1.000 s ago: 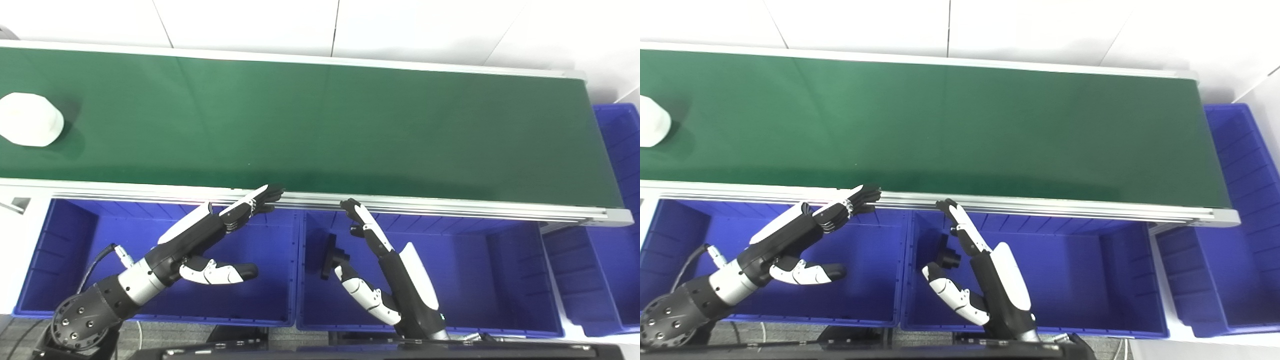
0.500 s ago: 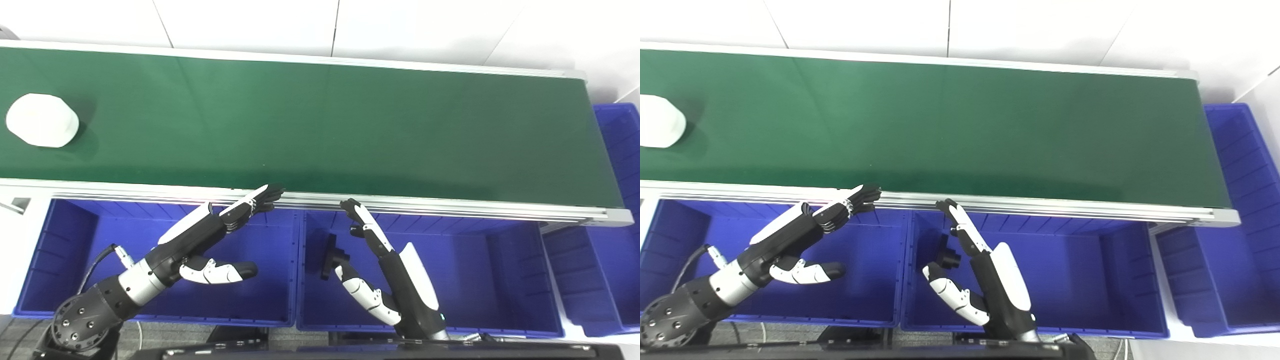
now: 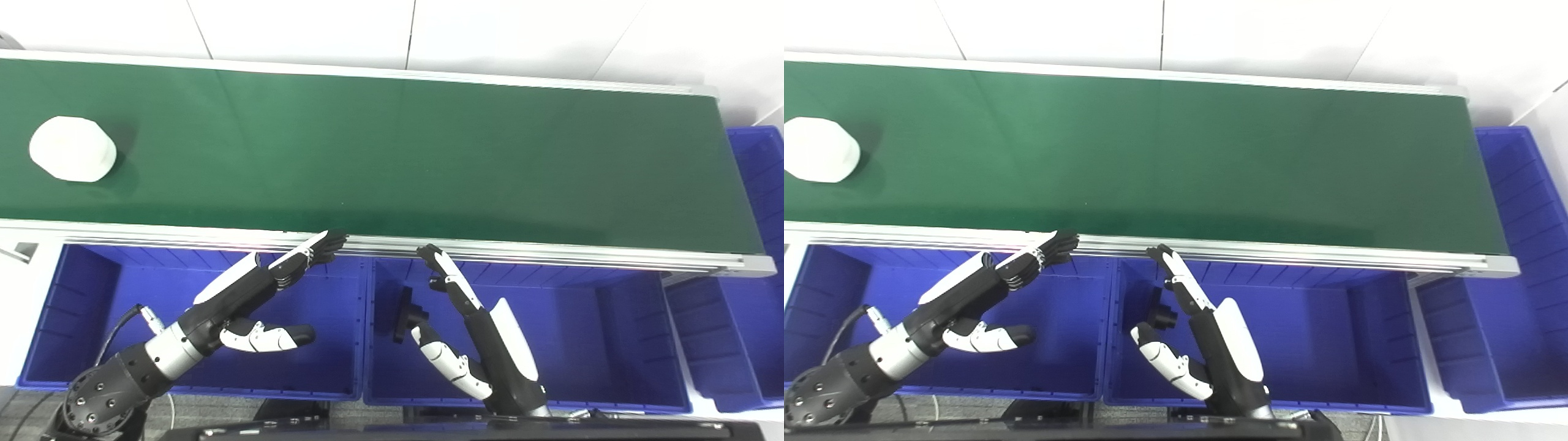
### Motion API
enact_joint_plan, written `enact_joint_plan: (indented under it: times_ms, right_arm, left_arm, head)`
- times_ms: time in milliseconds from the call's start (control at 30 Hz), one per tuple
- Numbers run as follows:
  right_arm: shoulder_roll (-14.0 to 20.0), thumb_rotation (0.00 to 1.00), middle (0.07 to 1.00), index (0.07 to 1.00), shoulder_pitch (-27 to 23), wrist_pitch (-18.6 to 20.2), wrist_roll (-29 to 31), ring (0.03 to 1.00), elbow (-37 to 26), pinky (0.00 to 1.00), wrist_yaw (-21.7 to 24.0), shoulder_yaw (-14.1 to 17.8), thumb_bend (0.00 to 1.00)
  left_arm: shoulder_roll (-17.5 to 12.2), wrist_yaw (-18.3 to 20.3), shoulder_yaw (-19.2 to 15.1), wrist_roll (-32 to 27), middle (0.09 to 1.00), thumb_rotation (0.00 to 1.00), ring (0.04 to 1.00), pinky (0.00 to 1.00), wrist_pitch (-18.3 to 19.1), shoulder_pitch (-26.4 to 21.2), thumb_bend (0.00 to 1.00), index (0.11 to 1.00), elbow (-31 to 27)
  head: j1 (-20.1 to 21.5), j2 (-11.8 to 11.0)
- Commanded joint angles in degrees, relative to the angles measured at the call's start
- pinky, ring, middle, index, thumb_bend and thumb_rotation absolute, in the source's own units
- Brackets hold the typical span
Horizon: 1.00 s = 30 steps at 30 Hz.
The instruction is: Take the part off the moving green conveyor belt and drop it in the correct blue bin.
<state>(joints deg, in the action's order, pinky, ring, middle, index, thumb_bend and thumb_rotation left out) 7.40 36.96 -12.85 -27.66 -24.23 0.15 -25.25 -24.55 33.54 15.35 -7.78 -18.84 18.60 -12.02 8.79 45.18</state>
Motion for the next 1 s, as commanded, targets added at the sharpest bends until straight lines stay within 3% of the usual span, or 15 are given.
enact_joint_plan:
  times_ms: [0, 467, 600, 633, 667, 700, 767, 967]
  right_arm:
    - [-0.1, 0.87, 0.975, 0.947, 0.6, -3.0, 0.4, 0.937, -1.2, 0.85, -0.6, -0.1, 0.34]
    - [-0.3, 0.88, 0.974, 0.947, 0.5, -2.8, 0.1, 0.932, -1.3, 0.84, -0.5, -0.1, 0.35]
    - [-0.3, 0.88, 0.976, 0.949, 0.4, -2.3, 0.1, 0.936, -1.4, 0.85, -0.3, -0.1, 0.34]
    - [-0.2, 0.88, 0.976, 0.949, 0.4, -2.7, 0.1, 0.935, -1.0, 0.85, -0.5, -0.1, 0.34]
    - [-0.1, 0.88, 0.976, 0.949, 0.5, -3.1, 0.0, 0.935, -0.6, 0.85, -0.7, -0.1, 0.34]
    - [0.0, 0.88, 0.976, 0.949, 0.5, -4.0, 0.1, 0.935, 0.5, 0.85, -1.0, -0.2, 0.34]
    - [0.2, 0.82, 0.963, 0.937, 0.3, -5.7, 0.6, 0.913, 2.9, 0.81, -1.7, -0.1, 0.33]
    - [0.2, 0.76, 0.943, 0.908, -0.4, -7.3, 0.9, 0.889, 5.2, 0.77, -2.2, 0.5, 0.33]
  left_arm:
    - [0.0, -0.9, -0.3, 0.2, 1.0, 0.6, 0.995, 0.97, -1.8, 0.1, 0.38, 0.999, -1.4]
    - [-0.1, -1.1, -0.2, 0.1, 1.0, 0.61, 0.996, 0.97, -1.6, -0.1, 0.38, 1.0, -1.2]
    - [0.0, -1.1, -0.1, 0.1, 1.0, 0.6, 0.998, 0.97, -1.4, -0.2, 0.38, 1.0, -1.3]
    - [0.0, -1.1, 0.0, 0.2, 1.0, 0.6, 0.999, 0.97, -1.9, -0.1, 0.37, 1.0, -0.9]
    - [0.1, -1.0, 0.1, 0.3, 1.0, 0.59, 0.998, 0.97, -2.3, 0.0, 0.37, 1.0, -0.5]
    - [0.2, -1.0, 0.2, 0.5, 1.0, 0.58, 0.998, 0.97, -3.2, 0.1, 0.37, 1.0, 0.5]
    - [0.5, -1.0, 0.4, 1.2, 0.994, 0.52, 0.983, 0.95, -4.7, 0.2, 0.37, 0.983, 2.4]
    - [1.2, -1.6, 0.7, 3.3, 0.972, 0.56, 0.946, 0.89, -6.7, -0.2, 0.37, 0.948, 4.1]
  head:
    - [0.0, 0.1]
    - [0.1, 0.2]
    - [-0.6, -0.6]
    - [-1.1, -3.5]
    - [-1.1, -4.3]
    - [-1.2, -8.5]
    - [-3.6, -12.0]
    - [-6.9, -14.7]
